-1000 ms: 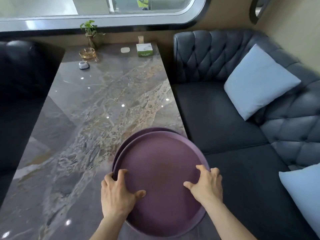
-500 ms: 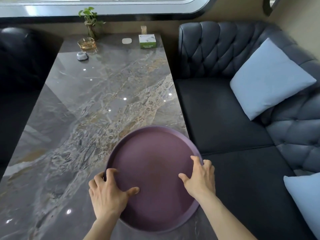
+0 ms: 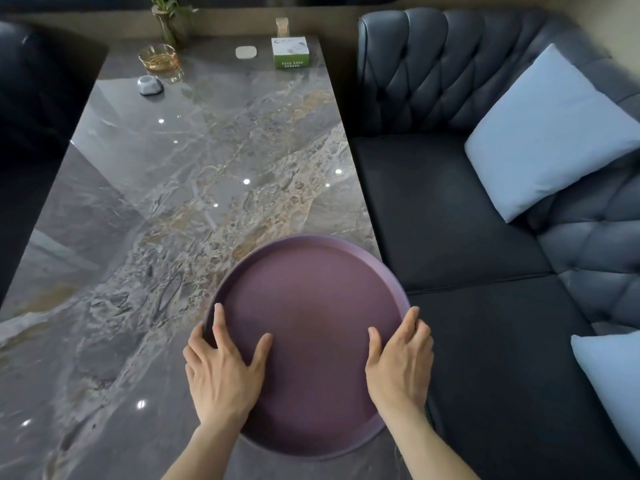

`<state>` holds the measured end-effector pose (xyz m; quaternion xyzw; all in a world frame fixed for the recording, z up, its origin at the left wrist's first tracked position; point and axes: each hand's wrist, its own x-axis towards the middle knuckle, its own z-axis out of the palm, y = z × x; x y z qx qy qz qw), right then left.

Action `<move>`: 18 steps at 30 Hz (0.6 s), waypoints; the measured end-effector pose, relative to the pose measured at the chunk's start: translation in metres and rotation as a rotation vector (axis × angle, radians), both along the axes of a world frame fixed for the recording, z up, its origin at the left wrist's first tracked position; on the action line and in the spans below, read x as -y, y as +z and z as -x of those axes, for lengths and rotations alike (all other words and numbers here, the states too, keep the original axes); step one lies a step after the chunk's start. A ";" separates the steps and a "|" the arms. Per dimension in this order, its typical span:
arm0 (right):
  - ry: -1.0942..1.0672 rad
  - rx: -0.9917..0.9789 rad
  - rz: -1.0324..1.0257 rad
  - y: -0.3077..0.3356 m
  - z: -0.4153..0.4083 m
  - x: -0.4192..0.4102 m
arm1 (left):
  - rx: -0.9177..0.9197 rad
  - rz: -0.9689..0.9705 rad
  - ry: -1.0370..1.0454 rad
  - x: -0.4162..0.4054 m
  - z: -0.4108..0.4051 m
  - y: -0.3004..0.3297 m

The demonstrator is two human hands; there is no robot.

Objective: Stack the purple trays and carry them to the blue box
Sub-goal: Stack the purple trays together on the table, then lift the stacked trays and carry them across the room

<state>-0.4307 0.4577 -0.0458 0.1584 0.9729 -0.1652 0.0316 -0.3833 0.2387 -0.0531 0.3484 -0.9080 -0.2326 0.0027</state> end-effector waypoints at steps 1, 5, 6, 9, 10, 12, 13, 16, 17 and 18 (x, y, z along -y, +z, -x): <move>0.002 -0.015 -0.016 -0.002 0.000 0.001 | -0.007 0.034 -0.001 -0.002 0.000 -0.003; 0.008 -0.054 0.000 -0.007 0.000 0.000 | -0.057 0.052 0.007 0.001 -0.002 -0.014; 0.019 -0.069 -0.006 -0.008 0.001 0.000 | -0.077 0.047 0.007 0.002 -0.002 -0.016; 0.049 -0.071 -0.036 -0.012 0.003 0.002 | -0.110 0.050 -0.001 0.003 -0.001 -0.018; 0.050 -0.058 -0.054 -0.013 0.004 0.002 | -0.111 0.058 -0.003 0.003 -0.001 -0.020; 0.051 -0.033 -0.111 -0.017 0.007 0.004 | -0.091 0.082 -0.004 0.004 0.000 -0.022; 0.059 -0.027 -0.139 -0.020 0.007 0.005 | -0.072 0.096 -0.009 0.003 0.000 -0.023; 0.107 0.018 -0.227 -0.025 0.007 0.006 | -0.014 0.151 -0.049 0.001 0.001 -0.022; 0.117 0.045 -0.258 -0.025 0.007 0.006 | 0.005 0.160 -0.061 0.001 0.002 -0.022; 0.127 0.060 -0.279 -0.024 0.006 0.005 | 0.025 0.170 -0.072 0.001 0.002 -0.021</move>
